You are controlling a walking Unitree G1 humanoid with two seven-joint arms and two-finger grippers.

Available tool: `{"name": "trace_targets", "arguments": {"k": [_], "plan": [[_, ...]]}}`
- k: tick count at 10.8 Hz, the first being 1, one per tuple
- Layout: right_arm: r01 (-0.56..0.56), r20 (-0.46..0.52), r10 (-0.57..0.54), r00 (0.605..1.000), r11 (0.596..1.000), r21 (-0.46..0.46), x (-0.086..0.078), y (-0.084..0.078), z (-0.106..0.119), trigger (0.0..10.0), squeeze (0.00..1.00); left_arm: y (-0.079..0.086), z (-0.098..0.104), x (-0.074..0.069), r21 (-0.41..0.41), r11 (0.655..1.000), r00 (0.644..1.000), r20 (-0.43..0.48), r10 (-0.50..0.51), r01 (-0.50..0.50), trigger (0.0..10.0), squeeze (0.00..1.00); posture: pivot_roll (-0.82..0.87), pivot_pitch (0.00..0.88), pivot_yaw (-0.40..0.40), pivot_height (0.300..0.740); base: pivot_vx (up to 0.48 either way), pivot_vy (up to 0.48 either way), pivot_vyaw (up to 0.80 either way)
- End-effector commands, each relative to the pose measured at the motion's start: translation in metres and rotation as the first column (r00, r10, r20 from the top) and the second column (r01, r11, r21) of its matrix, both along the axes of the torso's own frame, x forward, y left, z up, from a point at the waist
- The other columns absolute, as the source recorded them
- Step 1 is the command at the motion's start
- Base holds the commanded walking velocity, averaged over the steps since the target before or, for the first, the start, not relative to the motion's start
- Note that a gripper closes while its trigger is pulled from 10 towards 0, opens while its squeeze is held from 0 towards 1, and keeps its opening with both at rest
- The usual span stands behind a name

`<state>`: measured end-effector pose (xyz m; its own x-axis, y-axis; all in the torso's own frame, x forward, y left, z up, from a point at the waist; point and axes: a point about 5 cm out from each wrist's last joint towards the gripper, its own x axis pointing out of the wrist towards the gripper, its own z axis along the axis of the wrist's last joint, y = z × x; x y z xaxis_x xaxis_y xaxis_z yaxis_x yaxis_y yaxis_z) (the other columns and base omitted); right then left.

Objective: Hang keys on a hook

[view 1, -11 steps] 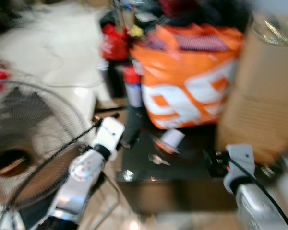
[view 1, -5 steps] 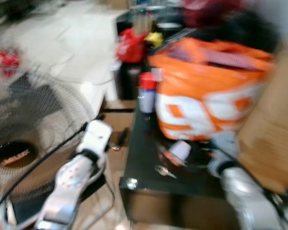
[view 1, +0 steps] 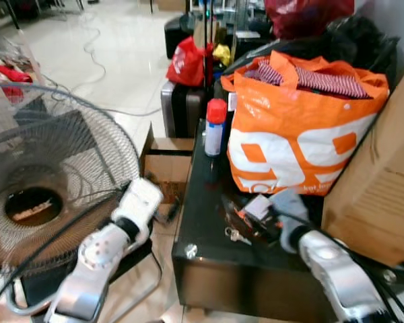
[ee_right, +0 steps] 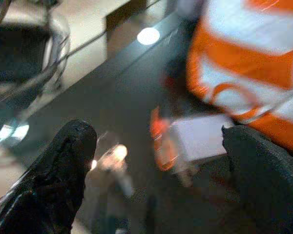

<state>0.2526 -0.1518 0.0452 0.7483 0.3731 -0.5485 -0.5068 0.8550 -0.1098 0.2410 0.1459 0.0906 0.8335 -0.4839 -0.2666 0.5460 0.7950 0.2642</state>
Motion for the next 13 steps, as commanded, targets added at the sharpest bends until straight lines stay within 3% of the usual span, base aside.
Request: {"name": "trace_targets", "arguments": {"k": [1,3,4,5,10,11,12,13], "plan": [[-0.042,-0.028,0.041,0.999,0.999,-0.020,0.000,0.003,-0.008,10.0,1.00,-0.003,-0.007,-0.002,0.014,0.999,0.997,-0.059,-0.049,0.050,10.0,0.00,-0.09,0.016,0.006,0.740,0.000,0.000,0.00],[-0.084,-0.043,0.082,0.996,0.996,-0.035,0.012,0.018,-0.019,10.0,1.00,-0.001,-0.014,-0.002,0.046,0.993,0.989,-0.112,-0.099,0.105,10.0,0.00,-0.09,0.035,0.012,0.740,0.000,0.000,0.00],[-0.050,-0.064,0.047,0.997,0.998,-0.047,0.022,0.021,-0.025,10.0,0.20,-0.001,-0.013,-0.001,0.049,0.990,0.986,-0.115,-0.123,0.129,10.0,0.00,-0.08,0.059,0.008,0.740,0.000,0.000,0.00],[-0.018,-0.082,0.014,0.997,0.999,-0.040,0.027,0.022,-0.028,10.0,0.00,-0.001,-0.013,0.000,0.044,0.989,0.984,-0.118,-0.137,0.143,10.0,0.00,-0.08,0.066,0.007,0.740,0.000,0.000,0.00],[-0.087,-0.200,0.078,0.977,0.996,-0.036,0.022,0.032,-0.051,10.0,0.00,-0.002,-0.018,-0.010,0.031,0.975,0.963,-0.168,-0.212,0.220,10.0,0.00,-0.08,0.100,0.004,0.740,0.000,0.000,0.00],[-0.070,-0.174,0.063,0.983,0.997,-0.030,0.025,0.035,-0.051,6.7,0.00,-0.002,-0.021,-0.012,0.028,0.973,0.959,-0.177,-0.219,0.228,10.0,0.00,-0.08,0.100,0.001,0.740,0.000,0.000,0.00],[-0.036,-0.144,0.033,0.989,0.999,-0.015,0.030,0.036,-0.047,7.8,0.00,-0.002,-0.021,-0.013,0.029,0.973,0.959,-0.178,-0.219,0.228,10.0,0.00,-0.08,0.098,-0.001,0.740,0.000,0.000,0.00],[0.022,-0.087,-0.021,0.996,1.000,0.005,0.038,0.035,-0.040,10.0,0.00,-0.002,-0.022,-0.014,0.030,0.974,0.960,-0.176,-0.216,0.225,10.0,0.00,-0.08,0.098,-0.008,0.740,0.000,0.000,0.00]]}}
